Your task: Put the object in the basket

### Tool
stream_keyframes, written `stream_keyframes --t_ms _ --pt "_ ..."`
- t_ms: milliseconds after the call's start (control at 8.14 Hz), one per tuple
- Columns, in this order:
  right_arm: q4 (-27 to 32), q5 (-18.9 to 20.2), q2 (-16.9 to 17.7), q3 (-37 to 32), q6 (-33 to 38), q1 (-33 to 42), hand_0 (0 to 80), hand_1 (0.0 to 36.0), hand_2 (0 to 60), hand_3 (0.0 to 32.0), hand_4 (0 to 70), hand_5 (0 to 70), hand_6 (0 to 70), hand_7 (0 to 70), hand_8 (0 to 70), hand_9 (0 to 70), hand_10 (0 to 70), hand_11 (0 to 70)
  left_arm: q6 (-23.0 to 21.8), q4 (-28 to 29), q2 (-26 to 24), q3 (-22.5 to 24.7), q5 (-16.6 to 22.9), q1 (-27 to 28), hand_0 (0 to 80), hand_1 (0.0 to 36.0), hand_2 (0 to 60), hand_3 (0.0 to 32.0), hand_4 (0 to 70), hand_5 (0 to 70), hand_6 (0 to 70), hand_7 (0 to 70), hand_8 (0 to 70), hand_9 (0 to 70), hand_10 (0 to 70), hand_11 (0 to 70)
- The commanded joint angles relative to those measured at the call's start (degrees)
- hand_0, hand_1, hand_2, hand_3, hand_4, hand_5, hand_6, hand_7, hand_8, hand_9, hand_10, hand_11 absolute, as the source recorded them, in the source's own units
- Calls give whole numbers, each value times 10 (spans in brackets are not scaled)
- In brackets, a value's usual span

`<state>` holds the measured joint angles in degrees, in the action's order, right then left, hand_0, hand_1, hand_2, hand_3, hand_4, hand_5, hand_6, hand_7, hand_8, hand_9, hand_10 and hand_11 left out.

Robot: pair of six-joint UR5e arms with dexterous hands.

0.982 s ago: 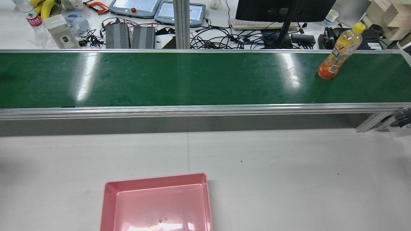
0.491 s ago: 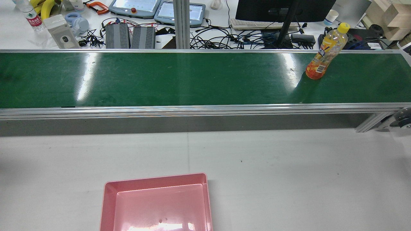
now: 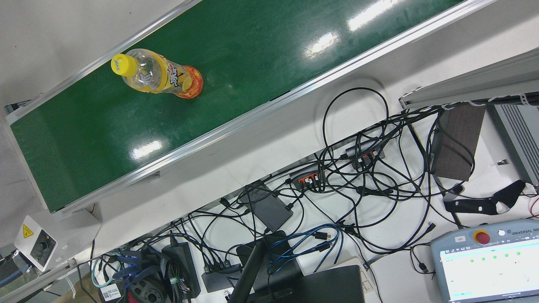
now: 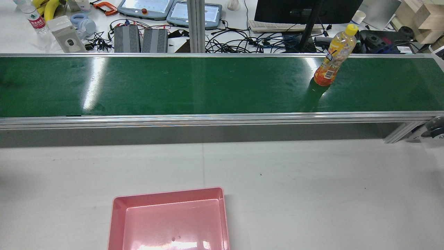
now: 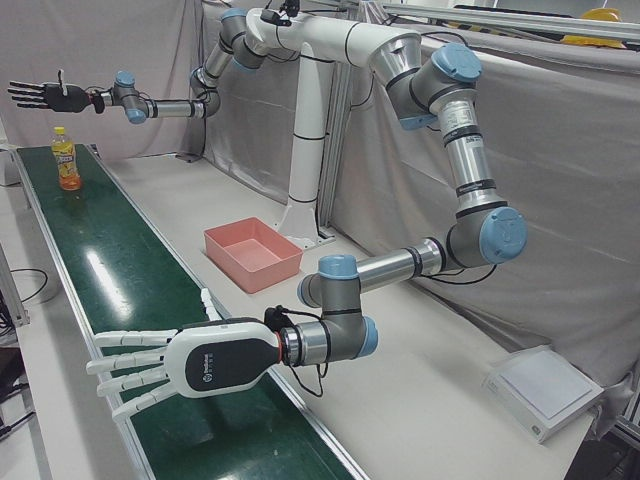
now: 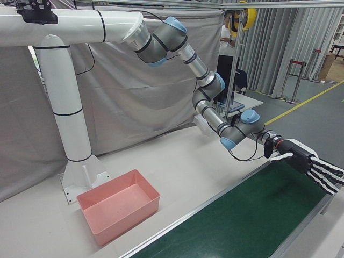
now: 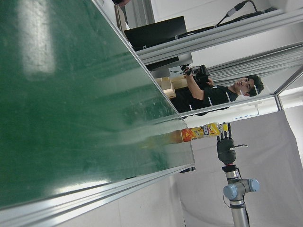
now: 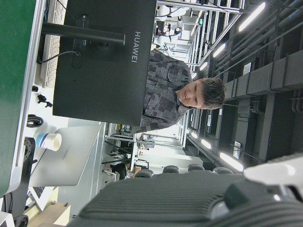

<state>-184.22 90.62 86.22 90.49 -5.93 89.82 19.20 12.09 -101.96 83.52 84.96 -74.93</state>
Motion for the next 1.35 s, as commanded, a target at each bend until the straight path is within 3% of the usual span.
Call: stream_keyframes --t_ms 0,123,368,614,737,982,1228 --pt "0 0 0 0 0 0 0 0 0 0 0 0 0 0 0 0 0 0 1 -1 -2 1 0 2 549 137 0 166 0 0 0 4 39 34 15 42" --pt "0 1 0 0 0 0 0 0 0 0 0 0 0 0 0 0 0 0 0 -1 -2 1 -1 1 553 139 0 134 1 0 0 9 47 51 24 56" --pt "0 0 0 -1 0 0 0 0 0 0 0 0 0 0 0 0 0 0 0 1 -1 1 -1 1 548 132 0 176 0 0 0 5 40 36 38 75" --pt "0 0 0 -1 0 0 0 0 0 0 0 0 0 0 0 0 0 0 0 6 0 0 -1 1 537 133 0 216 0 0 0 0 28 17 19 48" --pt "0 1 0 -1 0 0 0 0 0 0 0 0 0 0 0 0 0 0 -5 9 -1 0 -1 1 533 136 0 216 0 0 0 0 28 20 18 45" --pt "0 0 0 0 0 0 0 0 0 0 0 0 0 0 0 0 0 0 -7 15 1 0 -2 0 533 147 0 166 0 0 0 0 10 7 16 43" --pt "0 0 0 -1 0 0 0 0 0 0 0 0 0 0 0 0 0 0 -8 16 2 11 -3 1 530 137 0 172 0 0 0 0 24 25 20 48"
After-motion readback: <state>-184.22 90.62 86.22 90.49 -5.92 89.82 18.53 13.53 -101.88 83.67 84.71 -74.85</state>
